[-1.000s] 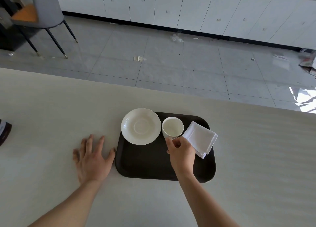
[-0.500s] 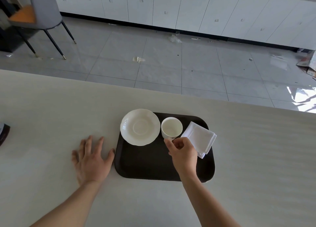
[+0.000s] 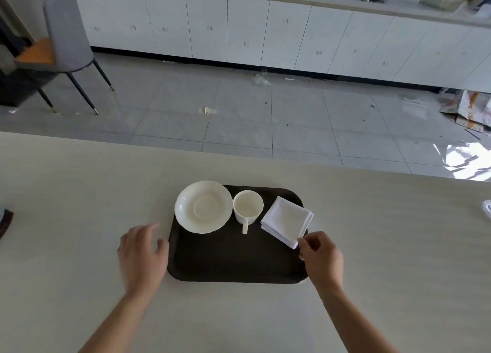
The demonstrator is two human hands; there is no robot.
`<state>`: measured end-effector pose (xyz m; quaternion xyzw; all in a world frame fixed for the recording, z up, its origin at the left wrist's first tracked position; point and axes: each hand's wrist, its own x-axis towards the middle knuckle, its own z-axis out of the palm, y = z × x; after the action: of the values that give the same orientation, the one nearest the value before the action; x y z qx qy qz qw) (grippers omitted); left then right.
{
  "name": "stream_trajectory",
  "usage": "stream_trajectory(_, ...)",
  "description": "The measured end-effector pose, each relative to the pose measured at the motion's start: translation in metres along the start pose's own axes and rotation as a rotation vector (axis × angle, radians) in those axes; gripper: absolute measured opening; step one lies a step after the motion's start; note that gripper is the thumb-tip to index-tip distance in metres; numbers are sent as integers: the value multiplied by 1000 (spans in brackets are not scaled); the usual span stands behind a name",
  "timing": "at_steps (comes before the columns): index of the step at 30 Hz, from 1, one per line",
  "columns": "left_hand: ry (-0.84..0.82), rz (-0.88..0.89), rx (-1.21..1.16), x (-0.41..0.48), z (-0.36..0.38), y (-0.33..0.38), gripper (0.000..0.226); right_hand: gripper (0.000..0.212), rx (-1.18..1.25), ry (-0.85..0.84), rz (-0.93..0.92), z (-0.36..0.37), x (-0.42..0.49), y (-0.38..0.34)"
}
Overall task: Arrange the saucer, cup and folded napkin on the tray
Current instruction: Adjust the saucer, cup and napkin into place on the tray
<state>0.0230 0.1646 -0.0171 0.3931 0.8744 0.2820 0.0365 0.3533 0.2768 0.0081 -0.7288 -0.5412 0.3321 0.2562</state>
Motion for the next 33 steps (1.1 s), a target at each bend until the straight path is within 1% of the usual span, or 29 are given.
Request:
stream_trajectory(1, 31, 100, -60, -16, -1, 20, 25, 14, -21, -2, 1, -2, 3, 0)
stream_trajectory(2, 5, 234, -128, -33, 0, 42, 20, 13, -40, -10, 3, -4, 6, 0)
stream_trajectory(4, -163, 518, -221, -66, 12, 83, 20, 15, -76, -35, 5, -6, 11, -1)
stream_trajectory(5, -262, 607, -228, -77, 22, 101, 23, 18, -88, -48, 5, -6, 13, -2)
stream_trajectory(6, -355, 638, -221, -85, 33, 117, 29, 20, -99, -58, 8, -6, 16, -2)
stream_trajectory(7, -427, 615, -213, -90, 45, 131, 38, 22, -108, -62, 13, -6, 19, -2)
stream_trajectory(9, -531, 500, -164, -95, 66, 155, 54, 25, -118, -68, 28, -5, 26, -3)
stream_trajectory(11, -573, 425, -80, -95, 80, 173, 63, 28, -112, -74, 51, -4, 33, -4)
stream_trajectory(13, -557, 312, -91, -92, 89, 187, 67, 32, -112, -81, 57, -2, 40, -6)
stream_trajectory(15, -525, 176, -151, -89, 94, 197, 70, 33, -115, -87, 59, 0, 48, -7)
stream_trajectory(18, -491, 29, -254, -86, 101, 207, 75, 24, -145, -82, 47, 4, 58, -10)
stream_trajectory(22, -521, -37, -267, -84, 104, 216, 76, 11, -229, -91, -35, 5, 71, -10)
stream_trajectory(25, -540, -116, -337, -86, 103, 218, 70, 14, -273, -113, -114, 4, 82, -11)
stream_trajectory(28, -556, -152, -400, -92, 100, 217, 72, 20, -276, -124, -158, 7, 92, -17)
stream_trajectory(31, -548, -162, -433, -94, 100, 218, 72, 10, -300, -121, -198, 10, 98, -22)
stream_trajectory(33, -547, -169, -454, -96, 99, 218, 71, 7, -333, -134, -245, 12, 102, -24)
